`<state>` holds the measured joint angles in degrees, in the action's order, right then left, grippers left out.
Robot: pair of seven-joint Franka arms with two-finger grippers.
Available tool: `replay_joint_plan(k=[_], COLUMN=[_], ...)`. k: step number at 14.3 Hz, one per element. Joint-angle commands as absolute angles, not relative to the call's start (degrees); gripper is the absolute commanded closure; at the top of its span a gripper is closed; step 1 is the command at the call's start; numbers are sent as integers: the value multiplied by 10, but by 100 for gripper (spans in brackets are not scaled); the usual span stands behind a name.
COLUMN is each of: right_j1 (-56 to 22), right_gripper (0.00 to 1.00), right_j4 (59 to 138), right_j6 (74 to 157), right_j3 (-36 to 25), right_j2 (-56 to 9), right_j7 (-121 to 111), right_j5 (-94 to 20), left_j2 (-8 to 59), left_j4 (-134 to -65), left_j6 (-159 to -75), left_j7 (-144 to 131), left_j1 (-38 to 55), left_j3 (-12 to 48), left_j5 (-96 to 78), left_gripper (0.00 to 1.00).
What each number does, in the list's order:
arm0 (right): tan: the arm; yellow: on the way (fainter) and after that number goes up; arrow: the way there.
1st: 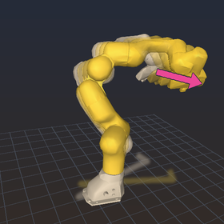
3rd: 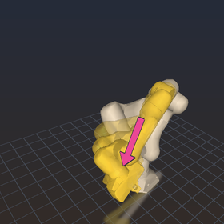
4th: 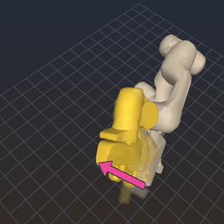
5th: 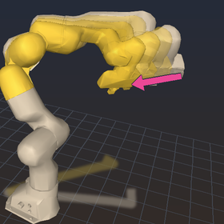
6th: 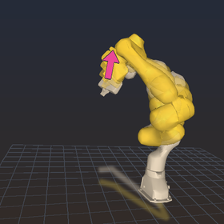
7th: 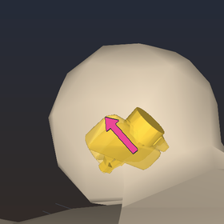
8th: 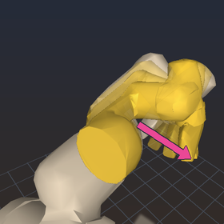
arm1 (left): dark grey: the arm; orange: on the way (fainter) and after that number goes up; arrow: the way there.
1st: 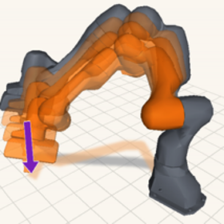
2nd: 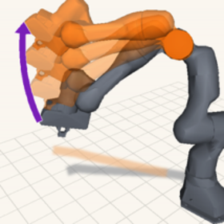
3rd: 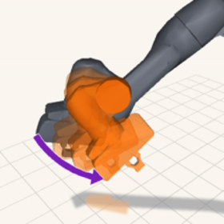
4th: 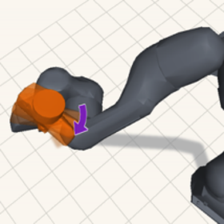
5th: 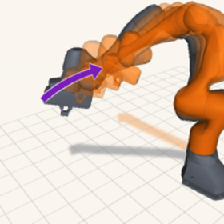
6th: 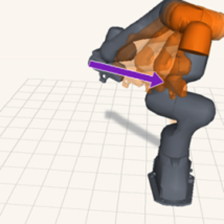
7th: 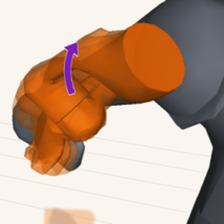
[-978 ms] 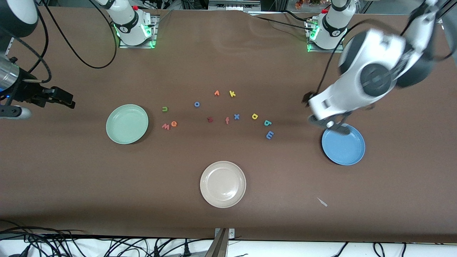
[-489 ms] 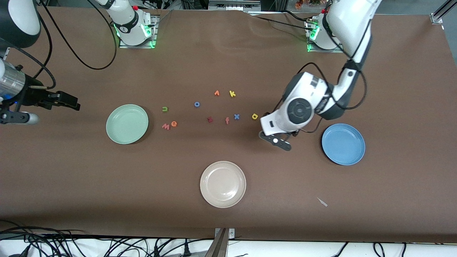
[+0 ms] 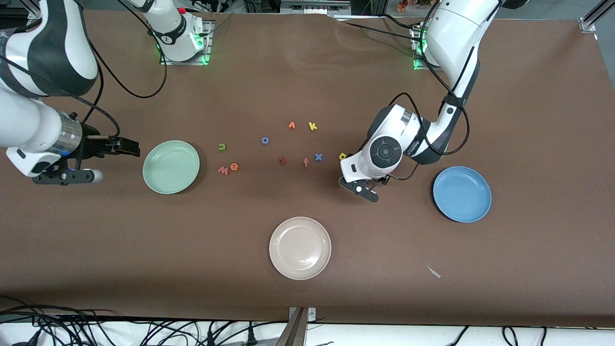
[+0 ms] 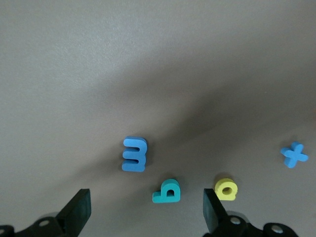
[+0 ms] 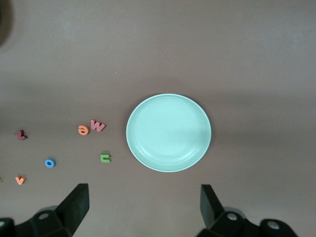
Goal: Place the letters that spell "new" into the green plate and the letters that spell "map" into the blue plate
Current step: 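Reach the left gripper to the blue m while the right gripper reaches the green u, then grasp the blue m and green u with the left and right grippers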
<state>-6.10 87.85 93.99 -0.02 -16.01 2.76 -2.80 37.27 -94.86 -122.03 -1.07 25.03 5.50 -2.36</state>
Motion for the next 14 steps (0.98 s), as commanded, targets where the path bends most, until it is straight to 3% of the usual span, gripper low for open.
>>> replay_joint_plan(k=[1,2,6,9,12,14], right_j1=[-89,-92,-102,-102,-103,-102], right_gripper=[0,0,0,0,1,1], right_j4=[860,876,1098,1172,1257,1277], right_j6=[947,967,1159,1180,1295,1322], right_j3=[-4,-3,32,68,83,83], right_j2=[-184,-184,-103,-100,-103,-118], right_j7=[63,88,130,147,159,159], right_j5=[-33,-38,-38,-38,-38,-38], left_j2=[377,377,390,395,405,410], left_j4=[-963,-963,-963,-961,-961,-963], left_j6=[-1245,-1244,-1266,-1285,-1299,-1308], left_j7=[-12,-13,-12,-6,-4,-4], left_j1=[257,258,258,258,258,258], left_j3=[50,50,50,49,49,49], left_j5=[-29,-29,-28,-28,-27,-27], left_gripper=[0,0,0,0,0,0])
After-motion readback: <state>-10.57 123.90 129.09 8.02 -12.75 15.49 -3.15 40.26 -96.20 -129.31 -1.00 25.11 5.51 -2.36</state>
